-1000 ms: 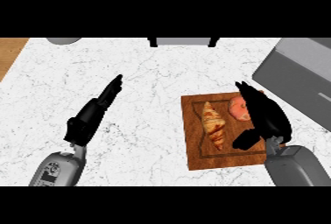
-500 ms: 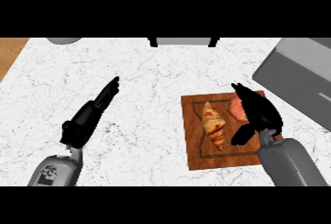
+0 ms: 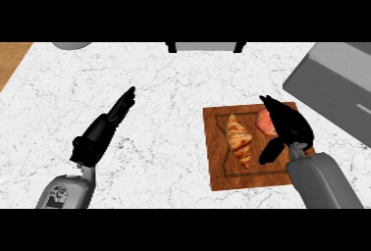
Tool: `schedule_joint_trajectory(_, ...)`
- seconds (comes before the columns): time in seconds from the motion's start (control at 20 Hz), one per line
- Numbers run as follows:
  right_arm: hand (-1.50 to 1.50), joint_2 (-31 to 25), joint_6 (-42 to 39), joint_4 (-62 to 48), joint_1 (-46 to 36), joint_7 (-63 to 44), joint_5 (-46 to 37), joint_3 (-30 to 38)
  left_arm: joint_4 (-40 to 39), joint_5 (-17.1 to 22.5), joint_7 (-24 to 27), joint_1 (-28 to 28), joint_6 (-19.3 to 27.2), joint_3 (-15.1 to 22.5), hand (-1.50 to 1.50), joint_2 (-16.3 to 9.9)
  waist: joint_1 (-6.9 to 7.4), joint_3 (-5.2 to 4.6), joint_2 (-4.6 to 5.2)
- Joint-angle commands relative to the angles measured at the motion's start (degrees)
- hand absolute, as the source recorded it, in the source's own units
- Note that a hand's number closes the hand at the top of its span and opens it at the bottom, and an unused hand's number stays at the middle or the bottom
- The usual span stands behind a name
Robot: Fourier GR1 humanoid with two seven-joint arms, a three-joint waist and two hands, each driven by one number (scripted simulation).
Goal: Pick the squash from the cutting board and place it in the cardboard box
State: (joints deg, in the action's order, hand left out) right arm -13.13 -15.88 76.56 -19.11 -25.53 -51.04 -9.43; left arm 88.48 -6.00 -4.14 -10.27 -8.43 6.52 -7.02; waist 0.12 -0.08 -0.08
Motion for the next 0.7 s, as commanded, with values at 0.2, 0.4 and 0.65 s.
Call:
schedule_joint_trajectory(0.2,-1.5,1.9,5.9,-8.3,-0.2,2.2,-6.6,-0.4,1.7,-0.7,-0.3,1.7,-0.7,-0.2,0.0,1.3,0.12,0.08,0.11)
schedule_joint_trajectory(0.4,1.5,-0.1,-0.1,-2.1,1.9,3.1,-4.4,1.4,2.9,-1.7,-1.6,0.9,-0.1,-0.4,0.0,2.1,-0.1,0.08,0.03)
schedule_joint_trajectory(0.65,1.5,1.4,3.3,-5.5,-0.4,4.2,-8.1,-0.2,3.5,-0.9,-4.3,-0.8,-2.1,-1.0,0.0,1.7,-0.04,0.08,0.03)
